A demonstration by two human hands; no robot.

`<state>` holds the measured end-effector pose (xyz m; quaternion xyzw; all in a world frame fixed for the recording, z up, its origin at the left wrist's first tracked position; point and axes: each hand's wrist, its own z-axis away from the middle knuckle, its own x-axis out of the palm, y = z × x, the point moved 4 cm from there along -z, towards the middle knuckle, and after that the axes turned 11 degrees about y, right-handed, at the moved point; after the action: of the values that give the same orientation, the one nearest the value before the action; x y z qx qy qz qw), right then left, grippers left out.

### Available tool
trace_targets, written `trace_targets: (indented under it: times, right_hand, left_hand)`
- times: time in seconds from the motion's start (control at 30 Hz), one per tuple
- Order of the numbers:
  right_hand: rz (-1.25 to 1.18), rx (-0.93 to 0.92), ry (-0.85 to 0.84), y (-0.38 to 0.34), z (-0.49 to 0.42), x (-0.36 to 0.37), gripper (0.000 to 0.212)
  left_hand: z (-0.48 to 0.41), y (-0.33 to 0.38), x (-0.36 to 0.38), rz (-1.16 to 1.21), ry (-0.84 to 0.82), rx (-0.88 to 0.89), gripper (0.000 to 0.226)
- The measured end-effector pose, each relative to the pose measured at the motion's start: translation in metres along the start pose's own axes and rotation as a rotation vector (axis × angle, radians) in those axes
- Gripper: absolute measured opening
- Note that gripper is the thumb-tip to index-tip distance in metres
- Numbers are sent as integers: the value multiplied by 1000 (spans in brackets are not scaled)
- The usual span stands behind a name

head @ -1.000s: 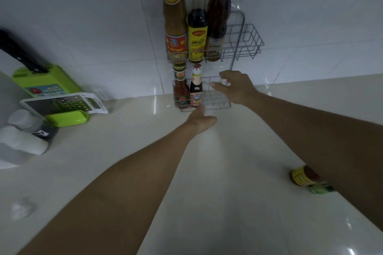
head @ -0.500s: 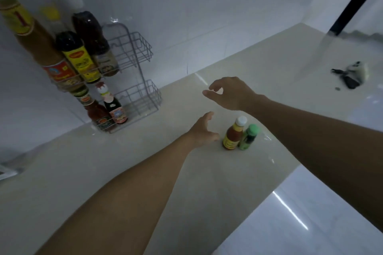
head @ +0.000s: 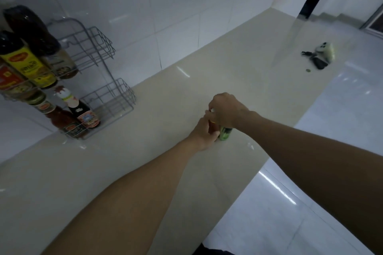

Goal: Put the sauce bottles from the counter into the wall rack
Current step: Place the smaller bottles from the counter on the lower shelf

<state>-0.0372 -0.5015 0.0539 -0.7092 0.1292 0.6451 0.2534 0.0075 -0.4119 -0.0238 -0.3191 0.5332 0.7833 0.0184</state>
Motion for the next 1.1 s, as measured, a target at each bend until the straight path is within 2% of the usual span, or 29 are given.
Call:
trace_targets:
  times: [0.1,0.27,0.37,0.43,0.5,0.6,0.7,0.77,0.8,0.87,0.93,1.0,1.03,1.1]
  right_hand:
    - [-14,-20,7,-5,-7,-8,37]
    - [-73,-114,128,-33,-33,-46,51]
    - [-95,-305,156,-63,-45,-72,57]
    - [-29,-484,163,-85,-48,-88,56]
    - [81,-585,156,-102,-51,-99,56]
    - [189,-578,179,-118,-60,-108,68]
    - [272,-459,146,-139,-65,-104,53]
    - [296,-360,41,-150,-70,-98,42]
    - [282,-342,-13,-154,-73,-96,43]
    - [155,-367,-86,-163,-79,-95,64]
    - [8,-527,-36,-175,-79,-99,74]
    - [-29,-688,79,-187,-72,-105,60]
    - [-26,-704,151,-190,-71,-105,56]
    - [58,-608,235,-195,-71,-101,52]
  left_hand:
    - [6,-10,-7,63,39,-30,55]
    - [19,-8,-42,365,200,-95,29]
    - [27,4,-72,442,301,-72,19]
    - [33,11,-91,459,318,-45,18]
    - [41,19,-107,489,310,-23,16]
    - [50,22,-128,490,324,-26,15]
    - [57,14,-141,391,508,-71,19]
    - [64,7,-148,296,607,-104,23]
    - [67,5,-151,297,597,-108,22]
    - [74,1,-159,425,484,-105,19]
    - [80,-2,-171,578,386,-105,17]
    - [83,-4,-183,609,402,-111,17]
    - [84,-5,-188,579,450,-118,17]
    - [86,-9,-192,446,596,-147,21]
